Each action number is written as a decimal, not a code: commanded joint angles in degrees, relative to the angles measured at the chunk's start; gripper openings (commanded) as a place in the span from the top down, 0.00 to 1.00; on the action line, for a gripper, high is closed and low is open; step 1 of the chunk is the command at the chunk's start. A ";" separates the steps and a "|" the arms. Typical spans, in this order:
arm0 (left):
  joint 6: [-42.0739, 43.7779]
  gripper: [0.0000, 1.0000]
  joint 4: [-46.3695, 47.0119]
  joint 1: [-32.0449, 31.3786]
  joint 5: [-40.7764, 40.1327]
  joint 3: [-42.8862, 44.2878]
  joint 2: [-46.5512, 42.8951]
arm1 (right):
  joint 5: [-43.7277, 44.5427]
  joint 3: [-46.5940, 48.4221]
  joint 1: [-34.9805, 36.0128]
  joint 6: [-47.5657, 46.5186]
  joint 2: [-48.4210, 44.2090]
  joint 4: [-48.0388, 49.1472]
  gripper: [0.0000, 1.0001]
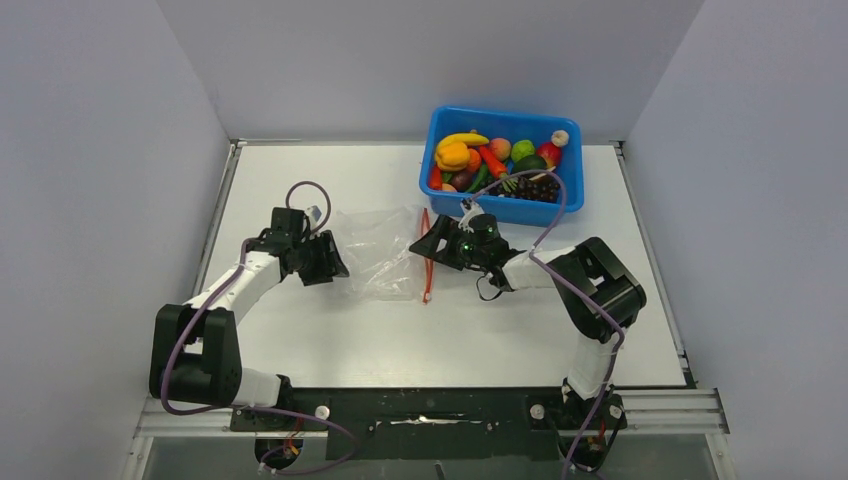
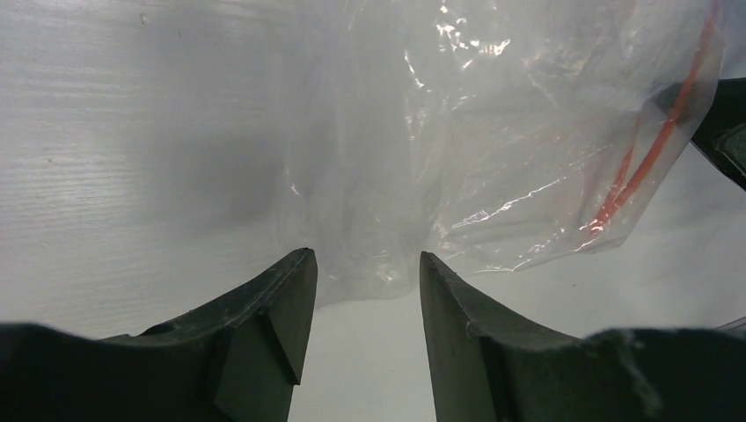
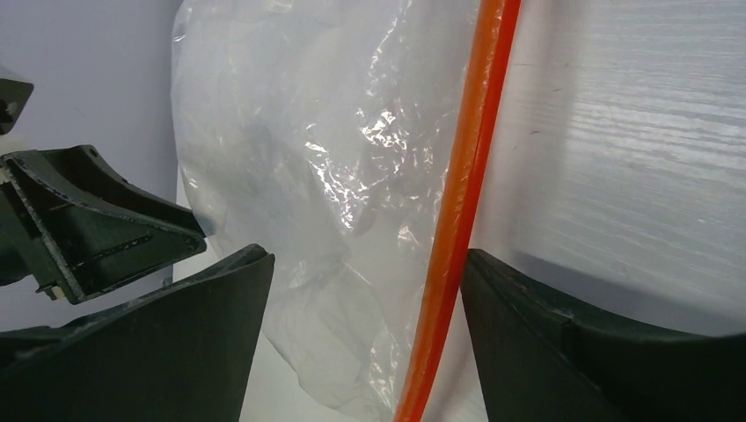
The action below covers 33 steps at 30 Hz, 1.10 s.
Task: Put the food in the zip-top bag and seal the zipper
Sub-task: Pick up the zipper food storage bag at the center of the board.
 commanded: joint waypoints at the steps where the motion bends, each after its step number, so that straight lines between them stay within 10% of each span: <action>1: 0.91 0.55 1.72 0.17 2.00 -0.03 -0.75 | -2.06 -0.53 0.23 1.26 -2.83 9.14 0.22; 19: 1.12 0.61 2.30 -0.31 6.17 -0.15 1.46 | -8.96 -2.16 2.08 9.61 -4.63 23.34 0.34; 33: -1.92 0.61 2.23 -1.82 8.32 -1.54 -8.30 | -2.46 -2.75 2.53 -4.93 -17.31 3.03 0.93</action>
